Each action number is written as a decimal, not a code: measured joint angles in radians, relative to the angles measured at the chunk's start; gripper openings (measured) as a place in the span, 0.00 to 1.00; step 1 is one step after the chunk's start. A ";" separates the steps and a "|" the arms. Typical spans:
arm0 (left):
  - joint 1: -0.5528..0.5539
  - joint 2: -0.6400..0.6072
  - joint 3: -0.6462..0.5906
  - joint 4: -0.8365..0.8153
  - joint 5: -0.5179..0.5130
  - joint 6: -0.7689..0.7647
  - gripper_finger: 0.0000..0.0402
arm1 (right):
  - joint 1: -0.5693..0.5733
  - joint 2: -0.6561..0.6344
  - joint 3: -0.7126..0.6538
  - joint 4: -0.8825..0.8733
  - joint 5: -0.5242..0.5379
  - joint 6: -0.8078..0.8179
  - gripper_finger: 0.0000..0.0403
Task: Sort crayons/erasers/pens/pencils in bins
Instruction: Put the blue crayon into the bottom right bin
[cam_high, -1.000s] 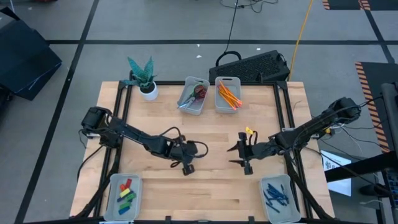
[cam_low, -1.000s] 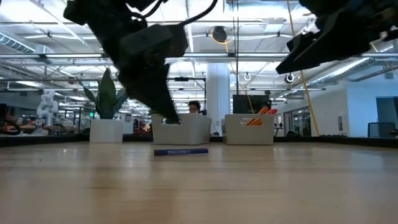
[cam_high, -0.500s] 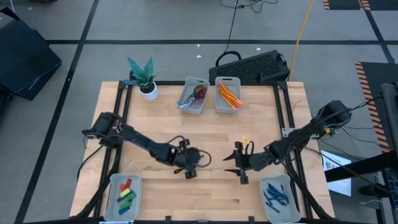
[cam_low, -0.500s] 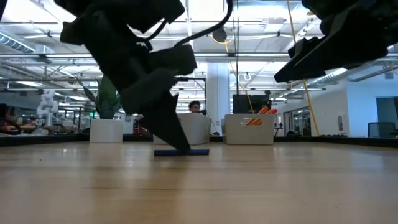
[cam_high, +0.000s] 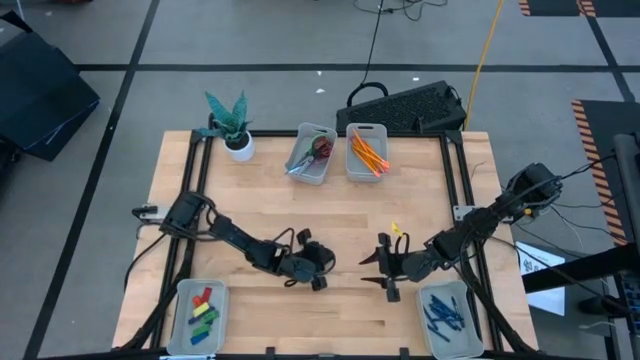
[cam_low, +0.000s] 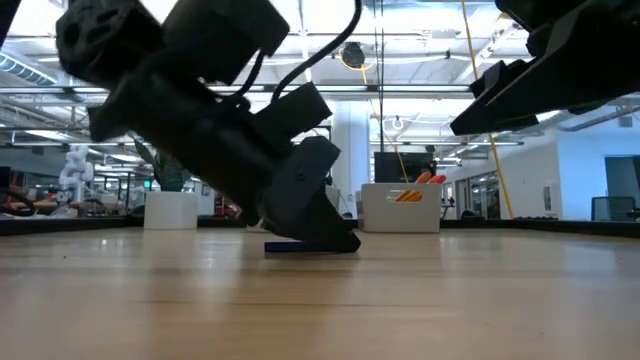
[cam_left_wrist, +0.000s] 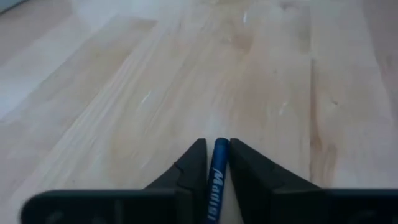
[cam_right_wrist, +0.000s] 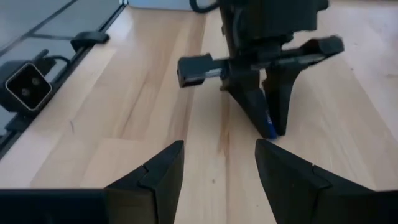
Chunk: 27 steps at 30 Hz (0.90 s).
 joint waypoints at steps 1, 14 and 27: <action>0.000 0.011 -0.013 0.041 -0.001 0.004 0.18 | 0.000 0.000 0.000 0.005 -0.001 0.001 0.47; -0.030 0.043 -0.093 0.204 -0.050 0.050 0.08 | 0.001 0.000 0.000 0.034 -0.001 0.042 0.47; -0.024 -0.163 -0.100 0.656 -0.005 0.182 0.08 | -0.020 -0.163 0.000 0.004 0.086 -0.075 0.53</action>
